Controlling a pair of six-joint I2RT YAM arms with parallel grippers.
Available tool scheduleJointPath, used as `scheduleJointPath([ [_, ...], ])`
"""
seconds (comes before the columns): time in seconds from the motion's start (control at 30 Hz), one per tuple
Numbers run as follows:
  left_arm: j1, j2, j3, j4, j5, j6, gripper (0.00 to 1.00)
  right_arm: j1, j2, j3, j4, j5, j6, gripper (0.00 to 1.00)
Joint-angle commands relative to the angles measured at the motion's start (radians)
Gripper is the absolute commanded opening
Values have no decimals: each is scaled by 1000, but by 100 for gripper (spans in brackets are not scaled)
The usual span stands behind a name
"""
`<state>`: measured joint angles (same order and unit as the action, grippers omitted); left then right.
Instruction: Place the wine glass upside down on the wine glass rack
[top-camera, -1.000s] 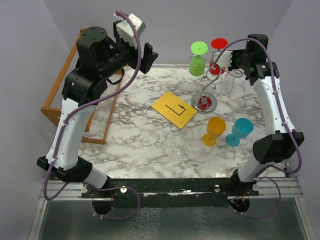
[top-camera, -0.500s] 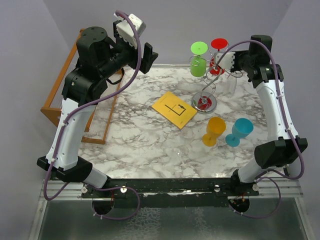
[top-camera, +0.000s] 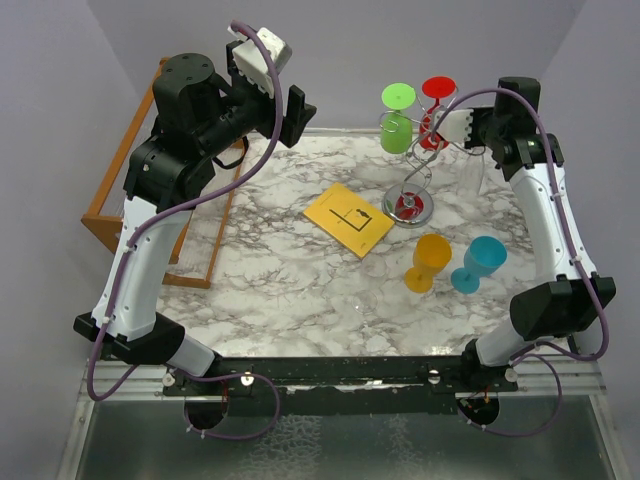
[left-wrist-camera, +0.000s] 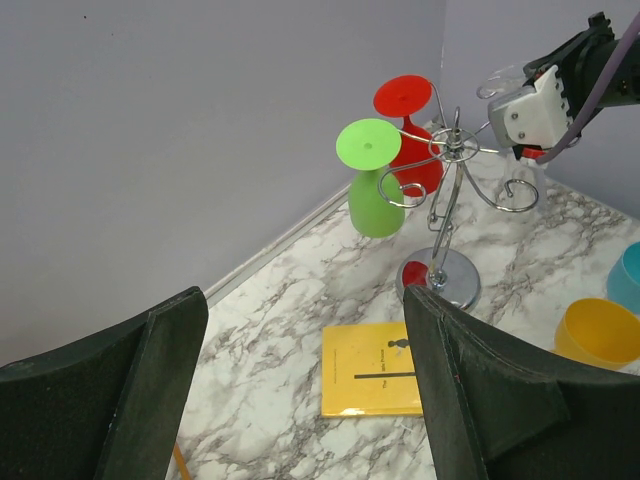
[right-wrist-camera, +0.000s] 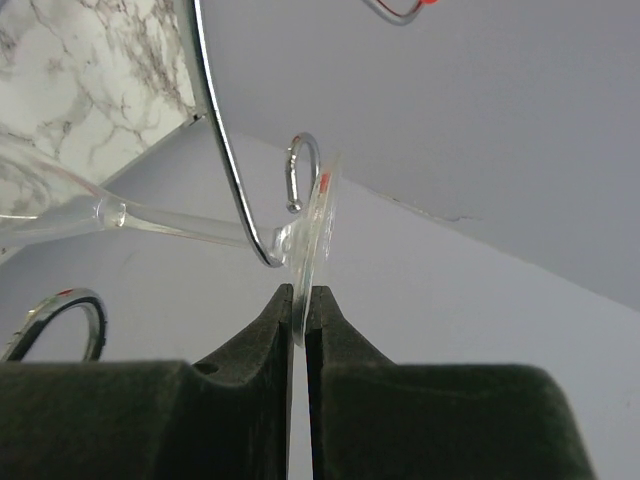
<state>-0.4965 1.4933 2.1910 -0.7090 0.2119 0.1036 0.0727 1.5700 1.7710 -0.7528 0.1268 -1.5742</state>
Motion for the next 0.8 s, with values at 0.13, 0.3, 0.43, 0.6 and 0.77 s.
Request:
scheduleJointPath([
  [0.13, 7, -20, 4, 9, 3, 3, 82, 2, 10, 10, 139, 91, 1, 1],
  [0.3, 7, -17, 5, 9, 4, 3, 82, 2, 44, 28, 171, 86, -4, 1],
  [0.43, 7, -12, 7, 8, 4, 4, 82, 2, 59, 43, 186, 52, -3, 1],
  [0.6, 7, -5, 13, 9, 10, 1, 82, 2, 77, 51, 208, 43, 0, 2],
  [0.77, 7, -4, 13, 8, 7, 4, 82, 4, 76, 59, 180, -1, 17, 2],
])
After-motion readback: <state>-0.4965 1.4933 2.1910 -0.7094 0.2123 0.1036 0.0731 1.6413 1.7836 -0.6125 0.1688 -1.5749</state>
